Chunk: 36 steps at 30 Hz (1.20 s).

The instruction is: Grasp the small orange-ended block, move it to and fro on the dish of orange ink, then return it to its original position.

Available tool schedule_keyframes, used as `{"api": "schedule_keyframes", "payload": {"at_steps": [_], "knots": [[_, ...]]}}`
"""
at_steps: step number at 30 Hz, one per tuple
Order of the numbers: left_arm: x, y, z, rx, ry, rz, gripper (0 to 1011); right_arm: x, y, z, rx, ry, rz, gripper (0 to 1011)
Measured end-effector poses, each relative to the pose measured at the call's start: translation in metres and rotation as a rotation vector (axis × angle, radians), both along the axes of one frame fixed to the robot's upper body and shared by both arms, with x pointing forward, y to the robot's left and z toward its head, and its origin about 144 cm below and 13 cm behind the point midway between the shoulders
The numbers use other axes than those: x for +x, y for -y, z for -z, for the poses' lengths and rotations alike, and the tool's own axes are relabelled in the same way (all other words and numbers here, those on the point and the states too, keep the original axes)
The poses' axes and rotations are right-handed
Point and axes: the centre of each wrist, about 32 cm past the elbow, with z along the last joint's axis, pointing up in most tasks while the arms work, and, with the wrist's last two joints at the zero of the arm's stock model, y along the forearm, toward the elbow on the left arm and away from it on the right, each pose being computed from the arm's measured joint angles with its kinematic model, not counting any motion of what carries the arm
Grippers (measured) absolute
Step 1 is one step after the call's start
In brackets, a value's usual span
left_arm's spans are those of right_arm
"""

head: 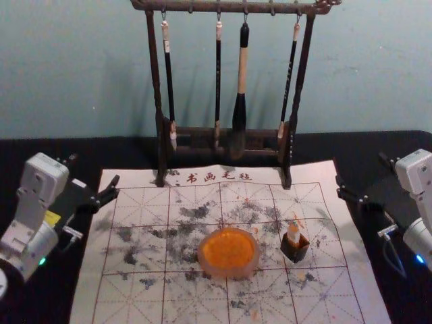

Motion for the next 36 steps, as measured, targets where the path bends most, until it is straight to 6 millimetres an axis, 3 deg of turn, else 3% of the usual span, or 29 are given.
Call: {"api": "schedule_keyframes", "payload": {"at_steps": [23, 36], "knots": [[0.0, 0.0, 0.0, 0.0, 0.0, 0.0, 1001, -0.002, 0.002, -0.002, -0.007, 0.011, 0.001, 1000], [0.0, 0.0, 0.0, 0.0, 0.0, 0.0, 1001, -0.028, -0.001, -0.012, 0.145, 0.023, -0.196, 1002]]}}
